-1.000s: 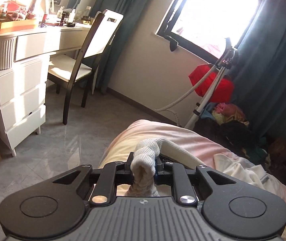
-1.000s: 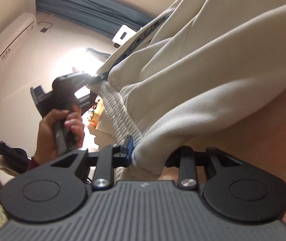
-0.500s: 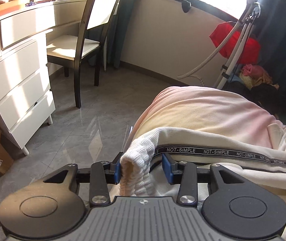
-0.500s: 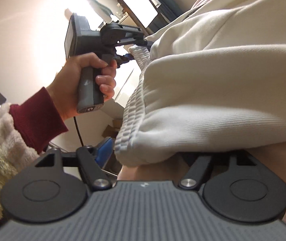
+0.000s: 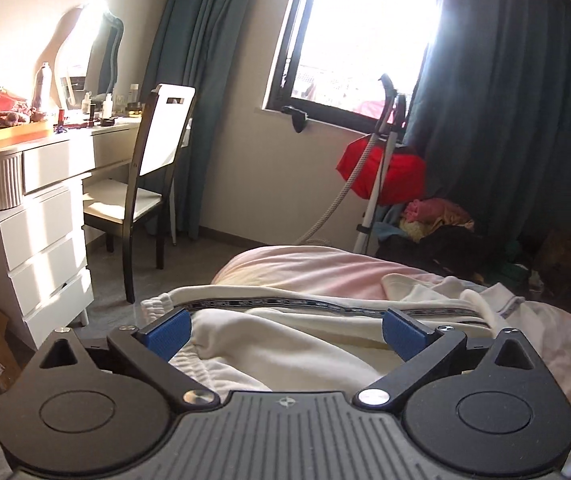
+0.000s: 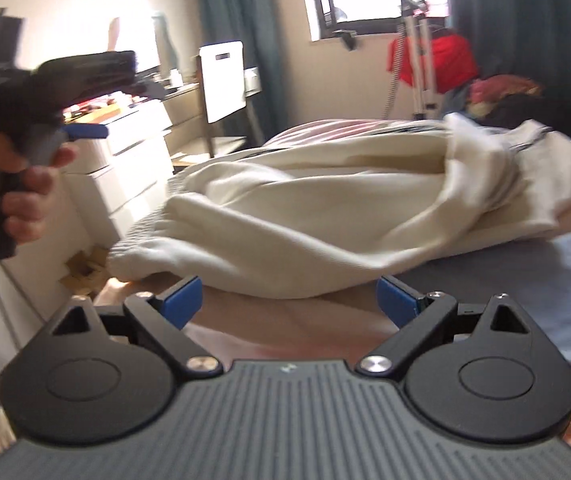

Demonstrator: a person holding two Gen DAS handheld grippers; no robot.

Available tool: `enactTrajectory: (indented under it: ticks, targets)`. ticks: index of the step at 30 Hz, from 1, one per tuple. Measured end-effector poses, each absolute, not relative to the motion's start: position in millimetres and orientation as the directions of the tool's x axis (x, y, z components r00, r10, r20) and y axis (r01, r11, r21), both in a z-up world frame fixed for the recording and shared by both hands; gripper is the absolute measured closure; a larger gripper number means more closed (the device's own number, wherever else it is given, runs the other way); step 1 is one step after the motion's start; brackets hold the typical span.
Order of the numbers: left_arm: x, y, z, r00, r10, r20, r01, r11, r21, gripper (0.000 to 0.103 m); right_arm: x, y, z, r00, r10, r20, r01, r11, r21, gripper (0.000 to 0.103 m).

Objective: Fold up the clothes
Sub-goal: 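Open both tools and withdraw from the flattened pants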

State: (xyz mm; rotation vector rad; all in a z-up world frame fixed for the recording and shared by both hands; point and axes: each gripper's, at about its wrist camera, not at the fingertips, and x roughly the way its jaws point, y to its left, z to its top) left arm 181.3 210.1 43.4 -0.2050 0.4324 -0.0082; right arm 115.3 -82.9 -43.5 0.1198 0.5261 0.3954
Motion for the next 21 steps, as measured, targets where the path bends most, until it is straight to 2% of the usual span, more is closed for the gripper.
enactTrajectory:
  ticks: [2,4,6,10,16,21]
  targets:
    - [148,174,50,0.914,-0.089,-0.396,0.003,0.977,-0.213,0.0,100,-115,-29,0.849,0.281,-0.448,-0.23,0.959,0.164,0.007]
    - [117,141,53,0.916,-0.122,-0.383,0.031,0.972,-0.234,0.0,83,-150,-13,0.879,0.242,-0.411,-0.179,0.966,0.186,0.007]
    - [86,109,49,0.919,-0.108,-0.378,0.011,0.969,-0.248,0.0,69,-174,-2,0.896,0.239,-0.373,-0.178,0.965,0.19,0.007]
    - [40,60,33,0.925,-0.128,-0.359,0.062,0.98,-0.19,0.0,27,-198,-6,0.932,0.215,-0.291,-0.195,0.976,0.096,0.007]
    - [12,28,1,0.925,-0.167,-0.341,0.123,0.982,-0.146,0.0,2,-230,0,0.947,0.214,-0.24,-0.168,0.965,0.2,0.007]
    - [18,26,-16,0.906,-0.188,-0.378,0.156,0.981,-0.114,0.0,-2,-237,8,0.96,0.196,-0.202,-0.147,0.961,0.233,0.007]
